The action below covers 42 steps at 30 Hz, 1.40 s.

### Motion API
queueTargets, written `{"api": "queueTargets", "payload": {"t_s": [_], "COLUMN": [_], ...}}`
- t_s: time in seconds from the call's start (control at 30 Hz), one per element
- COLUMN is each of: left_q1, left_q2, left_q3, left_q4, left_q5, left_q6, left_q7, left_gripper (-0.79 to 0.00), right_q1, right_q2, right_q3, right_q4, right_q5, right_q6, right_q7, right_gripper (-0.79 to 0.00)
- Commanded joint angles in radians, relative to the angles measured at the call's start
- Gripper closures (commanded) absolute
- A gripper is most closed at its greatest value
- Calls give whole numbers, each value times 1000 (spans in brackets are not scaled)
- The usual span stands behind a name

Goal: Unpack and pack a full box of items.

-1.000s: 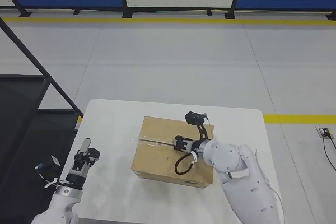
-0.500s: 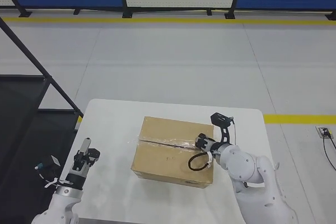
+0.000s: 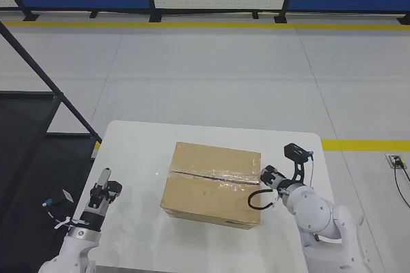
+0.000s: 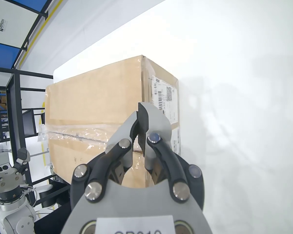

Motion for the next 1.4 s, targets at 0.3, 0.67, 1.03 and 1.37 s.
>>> {"api": "queueTargets", "payload": {"t_s": [0.3, 0.67, 1.03, 1.37], "left_q1": [0, 0, 0, 0], "left_q2": [0, 0, 0, 0], "left_q3": [0, 0, 0, 0], "left_q4": [0, 0, 0, 0], "left_q5": [0, 0, 0, 0], "left_q6": [0, 0, 0, 0], "left_q7": [0, 0, 0, 0], "left_gripper": [-785, -785, -785, -785], "right_q1": [-65, -47, 75, 111], "right_q2": [10, 14, 17, 18], "right_q3": [60, -11, -103, -162], "right_q4": [-59, -51, 96, 134], "right_q5": [57, 147, 92, 100], "right_q6": [-12, -154, -115, -142], "right_q7": [-59, -55, 55, 63], "right_gripper": [0, 0, 0, 0]}}
